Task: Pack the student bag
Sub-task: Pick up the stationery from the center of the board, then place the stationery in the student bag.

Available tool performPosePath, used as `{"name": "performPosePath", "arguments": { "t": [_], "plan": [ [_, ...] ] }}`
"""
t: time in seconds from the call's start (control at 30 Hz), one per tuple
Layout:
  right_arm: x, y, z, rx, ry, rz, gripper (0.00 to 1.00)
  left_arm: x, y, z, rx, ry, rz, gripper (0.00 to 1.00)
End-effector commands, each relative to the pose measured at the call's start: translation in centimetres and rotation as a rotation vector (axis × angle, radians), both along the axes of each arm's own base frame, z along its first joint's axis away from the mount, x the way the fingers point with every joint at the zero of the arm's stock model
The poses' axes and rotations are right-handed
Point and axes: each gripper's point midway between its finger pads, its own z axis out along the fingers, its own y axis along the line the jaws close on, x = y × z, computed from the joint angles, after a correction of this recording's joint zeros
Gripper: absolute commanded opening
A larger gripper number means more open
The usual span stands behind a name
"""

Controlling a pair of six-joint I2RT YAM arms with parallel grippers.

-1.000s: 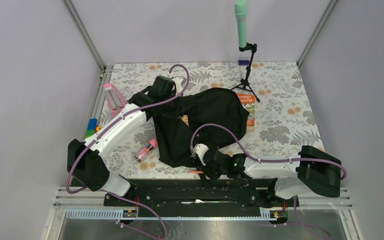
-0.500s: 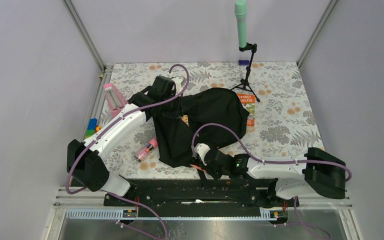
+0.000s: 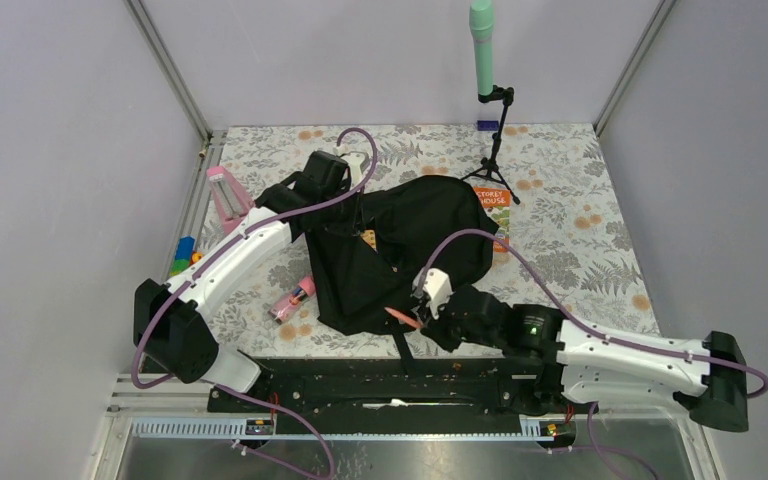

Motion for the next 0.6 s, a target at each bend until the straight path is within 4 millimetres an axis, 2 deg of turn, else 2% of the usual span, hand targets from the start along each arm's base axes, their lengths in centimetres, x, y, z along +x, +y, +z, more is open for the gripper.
{"name": "performPosePath", "arguments": {
  "t": [0.0,0.1,0.23,0.57],
  "plan": [
    [2.7,-1.3,5.4,0.057,-0.031,-0.137,0.0,1.1,0.3,3.0,-0.041,-0.112,0.013,0.0],
    [4.2,-1.4,7.6,0.089,0.081,-0.184,0.0,1.1,0.4,3.0,-0.036,-0.115,0.013,0.0],
    [5.7,-0.4,9.8,0.099,0.202,-0.181,0.0,1.0,0.4,3.2,-0.037,-0.12,0.009,0.0],
    [10.1,2.2,8.8,0.074,0.455,-0.185,0.0,0.5,-0.2,3.1,-0.07,-0.093,-0.003,0.0]
  ]
}}
